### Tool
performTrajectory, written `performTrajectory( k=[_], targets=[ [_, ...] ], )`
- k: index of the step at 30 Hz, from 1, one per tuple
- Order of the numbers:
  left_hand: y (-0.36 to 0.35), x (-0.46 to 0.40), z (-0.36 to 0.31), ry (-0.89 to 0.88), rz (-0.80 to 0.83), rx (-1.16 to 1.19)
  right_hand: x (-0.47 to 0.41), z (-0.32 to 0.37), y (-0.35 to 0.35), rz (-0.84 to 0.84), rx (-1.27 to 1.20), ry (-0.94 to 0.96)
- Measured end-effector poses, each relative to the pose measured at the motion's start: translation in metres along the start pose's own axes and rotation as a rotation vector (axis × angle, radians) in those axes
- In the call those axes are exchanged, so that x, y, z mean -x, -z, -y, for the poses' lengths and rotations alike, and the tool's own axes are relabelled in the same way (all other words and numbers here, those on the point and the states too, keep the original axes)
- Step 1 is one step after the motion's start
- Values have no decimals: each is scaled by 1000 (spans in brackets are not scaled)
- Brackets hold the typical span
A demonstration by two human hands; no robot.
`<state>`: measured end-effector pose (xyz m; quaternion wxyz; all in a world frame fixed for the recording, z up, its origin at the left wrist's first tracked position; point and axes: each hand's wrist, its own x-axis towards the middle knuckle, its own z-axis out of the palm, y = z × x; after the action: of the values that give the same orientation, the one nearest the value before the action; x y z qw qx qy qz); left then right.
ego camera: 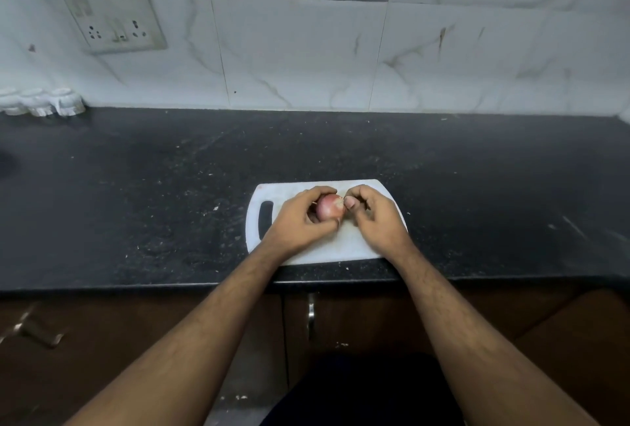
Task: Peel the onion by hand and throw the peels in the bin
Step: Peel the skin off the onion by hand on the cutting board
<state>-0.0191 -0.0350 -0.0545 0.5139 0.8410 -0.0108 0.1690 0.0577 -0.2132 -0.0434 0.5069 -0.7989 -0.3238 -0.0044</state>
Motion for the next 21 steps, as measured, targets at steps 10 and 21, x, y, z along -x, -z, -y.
performTrajectory(
  k=[10, 21],
  targets=[
    [2, 2, -6, 170, 10, 246, 0, -3, 8, 32, -62, 104],
    [2, -1, -5, 170, 42, 261, 4, 2, 5, 55, -58, -94]
  ],
)
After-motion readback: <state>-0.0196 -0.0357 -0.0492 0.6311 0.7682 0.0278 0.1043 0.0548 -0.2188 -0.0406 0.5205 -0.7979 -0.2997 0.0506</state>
